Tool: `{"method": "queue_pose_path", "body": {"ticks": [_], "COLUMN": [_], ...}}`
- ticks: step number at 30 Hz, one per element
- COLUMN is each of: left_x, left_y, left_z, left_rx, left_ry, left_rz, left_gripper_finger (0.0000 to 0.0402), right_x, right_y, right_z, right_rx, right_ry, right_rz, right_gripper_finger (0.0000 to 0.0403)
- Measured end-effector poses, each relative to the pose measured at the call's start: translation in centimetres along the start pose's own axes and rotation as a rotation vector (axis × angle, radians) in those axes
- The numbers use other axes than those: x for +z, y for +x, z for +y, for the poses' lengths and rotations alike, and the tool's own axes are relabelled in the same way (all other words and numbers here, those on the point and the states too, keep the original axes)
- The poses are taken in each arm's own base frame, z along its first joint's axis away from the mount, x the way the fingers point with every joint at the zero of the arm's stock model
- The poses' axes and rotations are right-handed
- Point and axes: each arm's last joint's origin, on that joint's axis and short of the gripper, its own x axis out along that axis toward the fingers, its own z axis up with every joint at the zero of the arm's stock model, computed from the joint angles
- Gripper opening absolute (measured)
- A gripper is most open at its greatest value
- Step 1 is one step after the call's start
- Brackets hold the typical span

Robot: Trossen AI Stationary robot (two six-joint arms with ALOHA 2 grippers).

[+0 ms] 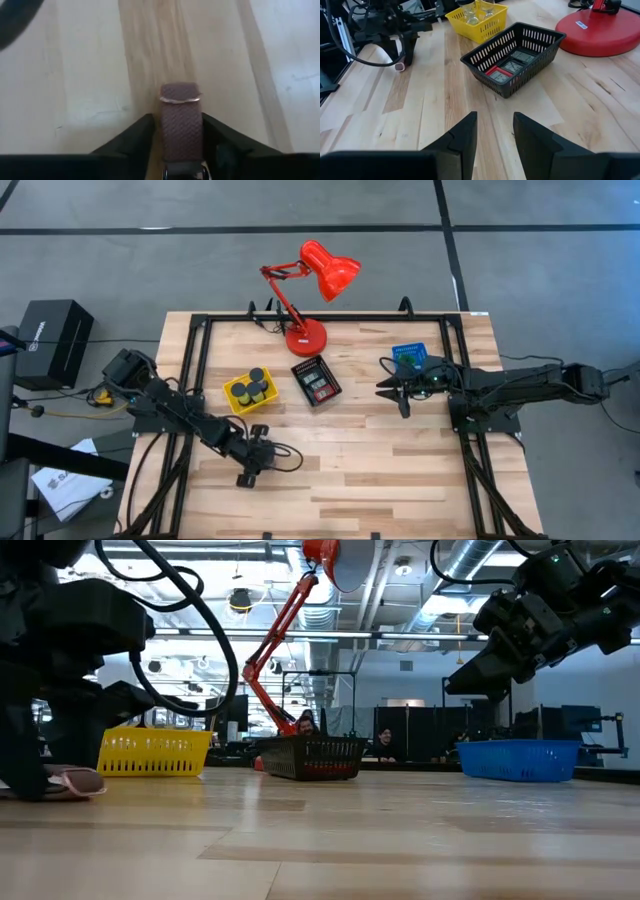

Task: Pick & Place Office items
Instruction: Put the brown wrist watch into the blue bin

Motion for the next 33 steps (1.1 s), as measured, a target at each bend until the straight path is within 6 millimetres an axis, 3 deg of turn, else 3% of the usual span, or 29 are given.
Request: {"method": "queue_pose_path", "body": {"ticks": [8,13,16,22,27,33], "left_x": [0.9,2.3,3.6,6.7,8.3,8.7], "left_y": [-0.4,-2.0,-3.3,-7.3,-10.1,-10.3], "left_z": [-0.1,0.2,0.5,2.2,4.3,5.9], "left_rx": [0.025,0.191,0.363,0.664,0.669,0.553], "left_ry": [-0.003,0.112,0.122,-0.020,-0.142,-0.218], "left_rz": [-0.131,-0.324,-0.478,-0.812,-1.004,-1.056], "left_gripper_finger": [0.0047,0.0012,0.0006,0.0010,0.0007,0.0012], "right_x": [0.0,0.5,0.9,1.5,1.6,1.8], "right_y": [0.0,0.0,0.0,-0.1,-0.1,-0.2], "right_z": [0.0,0.1,0.2,0.3,0.3,0.4], "right_rx": [0.000,0.010,0.018,0.028,0.030,0.034], "right_ry": [-0.001,-0.009,-0.015,-0.028,-0.041,-0.046], "right_rz": [-0.002,-0.057,-0.094,-0.153,-0.167,-0.190], "right_gripper_finger": [0.0118,0.0118,0.0118,0.0118,0.0118,0.0118]}}
